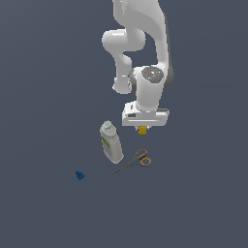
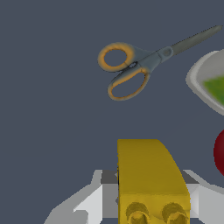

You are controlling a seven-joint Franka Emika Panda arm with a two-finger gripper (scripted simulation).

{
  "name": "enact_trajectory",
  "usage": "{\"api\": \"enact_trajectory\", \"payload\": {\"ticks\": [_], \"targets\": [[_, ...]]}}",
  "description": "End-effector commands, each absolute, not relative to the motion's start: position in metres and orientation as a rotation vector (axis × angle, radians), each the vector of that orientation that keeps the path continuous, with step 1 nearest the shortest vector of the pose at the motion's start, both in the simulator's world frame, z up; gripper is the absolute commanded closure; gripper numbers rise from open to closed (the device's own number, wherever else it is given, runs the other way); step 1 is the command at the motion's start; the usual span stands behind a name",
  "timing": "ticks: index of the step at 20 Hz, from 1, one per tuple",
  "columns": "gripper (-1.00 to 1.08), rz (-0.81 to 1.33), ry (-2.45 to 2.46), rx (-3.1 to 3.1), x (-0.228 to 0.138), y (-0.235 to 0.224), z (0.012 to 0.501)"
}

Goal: Pick up a designated object from a clutter of objects.

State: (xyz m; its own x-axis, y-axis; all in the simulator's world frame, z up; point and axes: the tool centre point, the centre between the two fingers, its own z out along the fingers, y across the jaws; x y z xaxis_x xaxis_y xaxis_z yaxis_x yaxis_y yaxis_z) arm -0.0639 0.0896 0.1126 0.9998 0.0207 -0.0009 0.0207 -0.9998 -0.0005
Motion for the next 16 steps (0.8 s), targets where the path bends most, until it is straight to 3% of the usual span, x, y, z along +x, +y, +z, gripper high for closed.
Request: {"api": "enact_trajectory", "payload": {"ticks": [1, 16], "targets": [[1.08, 0.001, -0.033, -3.14, -0.058, 0.077, 0.136], [1.08, 0.0, -0.032, -3.138, -0.022, 0.002, 0.279]]}}
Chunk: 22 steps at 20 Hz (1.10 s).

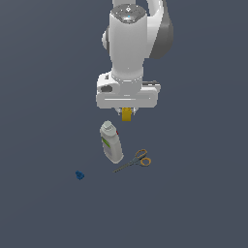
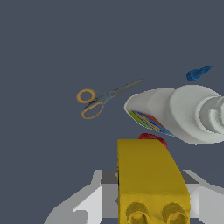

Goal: Pick up a designated object from a clutter of objects.

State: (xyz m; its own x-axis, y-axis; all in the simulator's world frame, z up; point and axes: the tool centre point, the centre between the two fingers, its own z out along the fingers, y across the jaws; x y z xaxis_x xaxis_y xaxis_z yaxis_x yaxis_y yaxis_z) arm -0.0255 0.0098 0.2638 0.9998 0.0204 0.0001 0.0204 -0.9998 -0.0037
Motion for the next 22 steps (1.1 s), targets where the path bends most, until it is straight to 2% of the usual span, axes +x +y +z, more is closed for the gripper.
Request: {"api": "enact_trajectory", "payload": {"ticks": [1, 11, 22], "targets": [[1.08, 0.0, -0.032, -3.138, -0.02, -0.003, 0.288], [1.08, 0.0, -0.031, -3.14, 0.005, -0.047, 0.37], [1.08, 0.0, -0.03, -3.141, 0.019, -0.067, 0.407]]}}
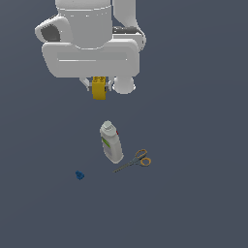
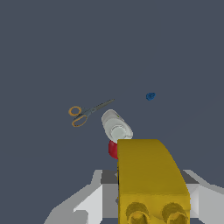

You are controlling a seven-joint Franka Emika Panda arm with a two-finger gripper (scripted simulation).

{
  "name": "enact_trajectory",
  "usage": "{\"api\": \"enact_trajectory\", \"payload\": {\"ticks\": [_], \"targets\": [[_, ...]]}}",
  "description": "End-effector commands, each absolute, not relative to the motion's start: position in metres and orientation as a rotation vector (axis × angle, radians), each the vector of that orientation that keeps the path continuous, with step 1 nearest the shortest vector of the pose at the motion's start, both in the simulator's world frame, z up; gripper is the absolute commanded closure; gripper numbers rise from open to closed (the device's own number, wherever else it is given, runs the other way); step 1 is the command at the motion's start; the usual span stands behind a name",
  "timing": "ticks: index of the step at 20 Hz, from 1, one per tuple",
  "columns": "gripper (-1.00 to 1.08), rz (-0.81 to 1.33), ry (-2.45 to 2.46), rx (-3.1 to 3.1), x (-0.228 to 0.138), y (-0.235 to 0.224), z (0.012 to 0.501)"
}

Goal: Pick up a designated object from a clutter of objects.

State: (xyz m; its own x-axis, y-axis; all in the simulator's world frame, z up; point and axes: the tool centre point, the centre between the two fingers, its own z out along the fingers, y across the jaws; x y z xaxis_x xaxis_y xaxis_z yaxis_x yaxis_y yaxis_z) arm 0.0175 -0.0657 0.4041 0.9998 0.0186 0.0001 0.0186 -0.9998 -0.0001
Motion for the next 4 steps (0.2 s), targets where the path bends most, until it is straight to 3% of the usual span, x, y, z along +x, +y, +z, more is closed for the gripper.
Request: {"api": "enact_trajectory", "payload": {"ticks": [1, 4], "targets": [[1.08, 0.0, -0.03, -3.141, 0.0192, -0.0676, 0.4082], [1.08, 0.0, -0.03, -3.141, 0.0199, -0.0682, 0.4094]]}}
